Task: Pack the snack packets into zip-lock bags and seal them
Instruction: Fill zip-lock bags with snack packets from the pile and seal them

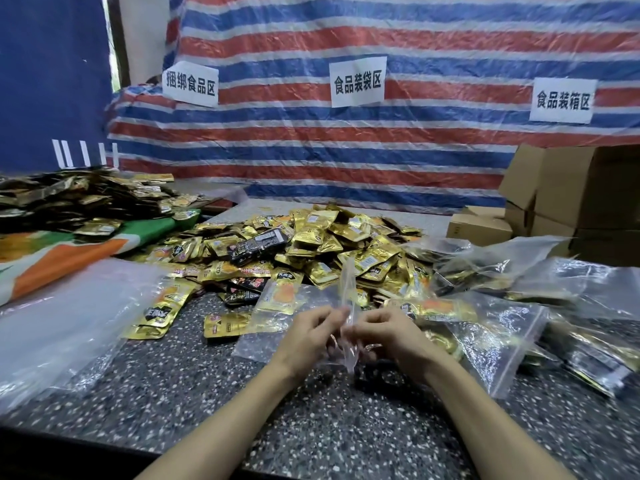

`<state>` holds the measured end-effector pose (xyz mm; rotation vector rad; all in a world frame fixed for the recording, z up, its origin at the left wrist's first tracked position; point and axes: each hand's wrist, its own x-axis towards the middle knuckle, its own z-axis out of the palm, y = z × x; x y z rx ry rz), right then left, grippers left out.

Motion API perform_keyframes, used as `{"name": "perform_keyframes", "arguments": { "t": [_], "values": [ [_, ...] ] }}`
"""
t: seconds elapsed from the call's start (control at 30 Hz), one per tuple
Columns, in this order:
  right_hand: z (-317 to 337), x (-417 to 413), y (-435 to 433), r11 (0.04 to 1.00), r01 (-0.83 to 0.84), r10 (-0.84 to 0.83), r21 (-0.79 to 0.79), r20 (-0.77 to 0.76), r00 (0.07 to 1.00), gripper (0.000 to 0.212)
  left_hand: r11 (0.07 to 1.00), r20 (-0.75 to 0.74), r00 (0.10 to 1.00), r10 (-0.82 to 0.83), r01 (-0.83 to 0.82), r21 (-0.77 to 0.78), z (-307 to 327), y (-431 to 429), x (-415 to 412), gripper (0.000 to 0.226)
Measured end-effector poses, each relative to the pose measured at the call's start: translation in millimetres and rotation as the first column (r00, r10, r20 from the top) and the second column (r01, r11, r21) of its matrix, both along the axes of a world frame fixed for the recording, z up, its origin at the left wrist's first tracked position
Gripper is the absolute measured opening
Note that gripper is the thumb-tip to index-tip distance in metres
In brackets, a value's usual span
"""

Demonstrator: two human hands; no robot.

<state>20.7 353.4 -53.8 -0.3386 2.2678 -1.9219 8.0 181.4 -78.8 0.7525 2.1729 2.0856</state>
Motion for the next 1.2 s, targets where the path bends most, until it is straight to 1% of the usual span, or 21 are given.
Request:
{"name": "perform_keyframes", "arguments": {
  "t": [0.03,0.1,0.13,0.2,0.27,0.33,0.4,0.43,0.47,0.5,0.57,0.63,0.7,0.73,0.8,0.9,0.97,1.07,1.13,1.17,1.2],
  "values": [
    [0.3,1.3,-0.9,1.0,-0.021,0.021,0.01,-0.01,1.0,0.018,1.0,-0.007,1.0,-0.003,0.003,-0.029,0.8,0.4,-0.5,0.044],
    [0.8,3.5,-2.2,0.999,-0.046,0.046,0.01,-0.023,0.999,0.016,0.998,-0.015,1.0,0.026,-0.027,-0.052,1.7,1.1,-1.6,0.031],
    [1.1,4.8,-2.5,0.999,-0.041,0.041,0.008,-0.028,0.999,0.016,0.997,-0.004,0.998,0.056,-0.056,-0.044,2.6,1.4,-2.1,0.032],
    [1.7,4.7,-1.8,1.0,0.015,-0.015,-0.015,-0.05,0.999,0.021,0.993,0.048,0.992,0.116,-0.117,0.013,4.5,-0.8,-2.6,0.041],
    [1.9,1.9,0.7,0.987,0.141,-0.148,-0.079,-0.091,0.985,0.037,0.98,0.117,0.982,0.15,-0.163,0.114,5.8,-4.5,-2.4,0.043],
    [4.7,0.7,3.5,0.944,0.287,-0.313,-0.163,-0.165,0.935,0.04,0.967,0.161,0.973,0.163,-0.19,0.169,7.5,-8.5,-1.5,0.041],
    [8.4,2.6,6.2,0.897,0.38,-0.436,-0.226,-0.308,0.846,0.029,0.962,0.154,0.974,0.166,-0.194,0.191,8.1,-10.6,-1.4,0.043],
    [10.2,4.9,6.8,0.893,0.395,-0.45,-0.215,-0.41,0.793,0.022,0.96,0.146,0.976,0.162,-0.19,0.205,8.6,-10.9,-1.8,0.045],
    [12.2,7.8,6.5,0.905,0.388,-0.42,-0.175,-0.512,0.749,0.015,0.959,0.138,0.978,0.154,-0.182,0.218,9.4,-11.1,-1.8,0.048],
    [14.2,11.1,5.3,0.923,0.366,-0.358,-0.116,-0.601,0.714,0.017,0.959,0.131,0.981,0.144,-0.171,0.227,10.4,-11.4,-2.1,0.051],
    [16.1,16.7,1.5,0.952,0.304,-0.191,0.028,-0.719,0.668,0.03,0.951,0.137,0.983,0.126,-0.159,0.264,12.8,-11.8,-3.6,0.054],
    [17.9,20.7,-1.9,0.95,0.26,-0.036,0.174,-0.763,0.645,0.03,0.931,0.17,0.979,0.114,-0.165,0.326,16.5,-13.4,-4.5,0.045],
    [20.4,23.2,-1.6,0.936,0.223,0.072,0.271,-0.77,0.634,0.023,0.908,0.212,0.972,0.096,-0.173,0.382,21.8,-15.6,-3.5,0.032],
    [22.0,23.8,-0.6,0.93,0.21,0.108,0.301,-0.77,0.629,0.025,0.894,0.237,0.968,0.085,-0.179,0.411,25.5,-17.0,-2.4,0.031],
    [23.5,24.2,0.0,0.917,0.207,0.155,0.342,-0.781,0.605,0.031,0.855,0.262,0.964,0.046,-0.174,0.488,30.7,-21.0,-3.0,0.043],
    [22.1,25.0,-5.9,0.919,0.263,0.122,0.295,-0.845,0.521,0.022,0.804,0.286,0.958,0.009,-0.177,0.568,37.1,-24.9,-3.3,0.039],
    [20.2,25.8,-10.8,0.937,0.279,0.064,0.209,-0.891,0.45,0.018,0.844,0.254,0.966,0.039,-0.168,0.509,35.0,-25.7,-3.3,0.041],
    [20.2,25.3,-11.4,0.952,0.287,-0.014,0.105,-0.923,0.384,0.019,0.927,0.103,0.986,0.128,-0.156,0.342,31.4,-37.7,-4.4,0.039],
    [20.6,23.6,-8.6,0.949,0.305,-0.057,0.074,-0.915,0.399,0.02,0.95,-0.101,0.945,0.311,-0.306,0.061,30.2,-59.9,-12.4,0.024],
    [20.6,22.6,-7.2,0.948,0.312,-0.074,0.065,-0.907,0.414,0.02,0.892,-0.216,0.893,0.394,-0.428,-0.144,30.9,-74.9,-16.4,0.01],
    [20.3,22.0,-5.9,0.946,0.318,-0.088,0.058,-0.902,0.424,0.021,0.794,-0.293,0.865,0.406,-0.493,-0.356,29.5,-91.1,-20.7,0.01]
  ]
}}
